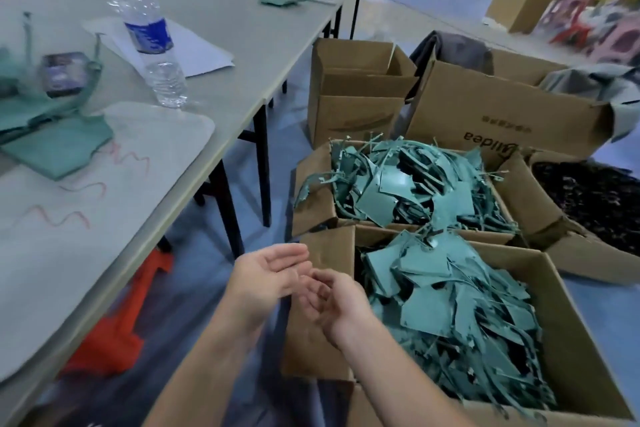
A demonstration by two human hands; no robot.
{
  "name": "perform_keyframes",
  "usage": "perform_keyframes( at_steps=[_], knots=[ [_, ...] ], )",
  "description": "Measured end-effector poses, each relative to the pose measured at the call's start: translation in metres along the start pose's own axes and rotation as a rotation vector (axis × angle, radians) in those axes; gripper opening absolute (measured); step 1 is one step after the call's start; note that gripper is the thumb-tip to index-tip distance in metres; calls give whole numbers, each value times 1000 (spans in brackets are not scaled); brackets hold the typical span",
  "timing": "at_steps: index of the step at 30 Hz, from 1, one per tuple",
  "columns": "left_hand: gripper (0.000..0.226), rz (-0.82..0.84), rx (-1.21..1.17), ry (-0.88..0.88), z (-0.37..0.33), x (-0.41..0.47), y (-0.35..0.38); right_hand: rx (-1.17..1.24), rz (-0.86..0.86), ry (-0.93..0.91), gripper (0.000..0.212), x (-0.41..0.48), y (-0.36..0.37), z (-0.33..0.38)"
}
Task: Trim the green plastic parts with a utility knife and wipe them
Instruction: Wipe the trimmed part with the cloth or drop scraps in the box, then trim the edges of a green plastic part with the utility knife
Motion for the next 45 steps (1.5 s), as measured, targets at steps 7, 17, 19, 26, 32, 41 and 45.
perform_keyframes(
  at_steps=[7,17,19,26,32,41,45],
  knots=[
    [16,-246,140,315,-115,-52,-98,-417,496,-270,25,-87,180,1],
    [24,-1362,504,524,-180,-239,-343,-934,982,-279,22,-167,400,-167],
    [23,-1583,575,464,-172,-285,-379,-1005,1048,-282,27,-178,432,-204],
    [15,-1873,181,297,-108,-384,-513,-1355,1125,-851,22,-203,521,-310],
    [26,-1852,143,310,-82,-379,-557,-1475,972,-1699,25,-240,599,-355],
    [22,-1847,48,285,-62,-383,-589,-2338,976,-1514,65,-183,636,-450],
    [22,-1845,-37,312,-56,-386,-594,-2354,1278,-1511,82,-184,613,-483]
  ],
)
Point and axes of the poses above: each hand's wrist, its own x-axis towards the middle knuckle, its own y-axis out of the palm, z = x × y, the point moved 7 cm from there along x, towards the middle knuckle, and after that the axes turned 5 degrees about y, right-handed, at the moved point
